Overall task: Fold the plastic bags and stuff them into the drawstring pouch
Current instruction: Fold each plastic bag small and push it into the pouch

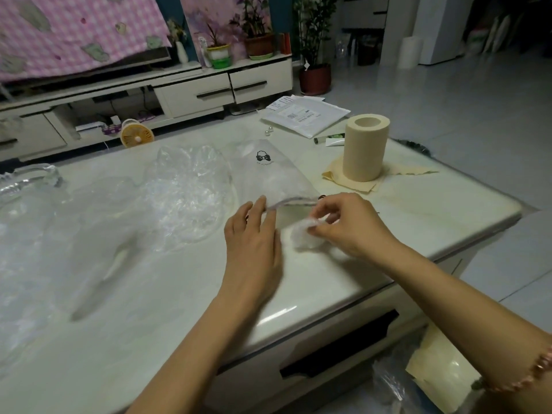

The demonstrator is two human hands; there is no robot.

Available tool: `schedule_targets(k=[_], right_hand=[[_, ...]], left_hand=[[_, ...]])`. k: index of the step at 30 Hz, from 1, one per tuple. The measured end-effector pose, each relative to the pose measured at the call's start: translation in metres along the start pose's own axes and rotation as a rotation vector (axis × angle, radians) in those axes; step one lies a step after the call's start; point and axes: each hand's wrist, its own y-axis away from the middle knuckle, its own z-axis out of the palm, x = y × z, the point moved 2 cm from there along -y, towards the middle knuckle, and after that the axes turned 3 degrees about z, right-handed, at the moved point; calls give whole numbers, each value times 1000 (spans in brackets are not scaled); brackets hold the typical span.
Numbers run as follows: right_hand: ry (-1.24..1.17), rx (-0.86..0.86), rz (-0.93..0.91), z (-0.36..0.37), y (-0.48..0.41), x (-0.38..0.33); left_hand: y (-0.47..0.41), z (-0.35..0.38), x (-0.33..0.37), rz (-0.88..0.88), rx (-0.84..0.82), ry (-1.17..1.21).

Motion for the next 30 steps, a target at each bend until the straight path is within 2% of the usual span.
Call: schedule_targets(k=[5, 12, 18, 21, 23, 25, 27, 30], right_hand=[[91, 95, -155, 3, -11, -6], [-204, 172, -179, 13, -18, -18], [40, 261, -235, 35, -26, -25], [322, 381, -487, 40, -28, -35], [503, 378, -574, 52, -35, -37], [580, 335, -539, 62, -41, -37], [612, 227, -413, 63, -48, -32], [655, 79, -245, 69, -60, -25]], left_hand=[[-2, -8, 10, -15, 74, 105], [3, -20, 26, -38, 100, 287], [11, -23, 20, -7, 28, 312], [18, -26, 23, 27, -23, 349], [23, -28, 20, 8, -52, 350], [25, -33, 9, 9, -101, 303], [25, -40, 0, 47, -113, 195], [28, -58, -28, -20, -29, 90]])
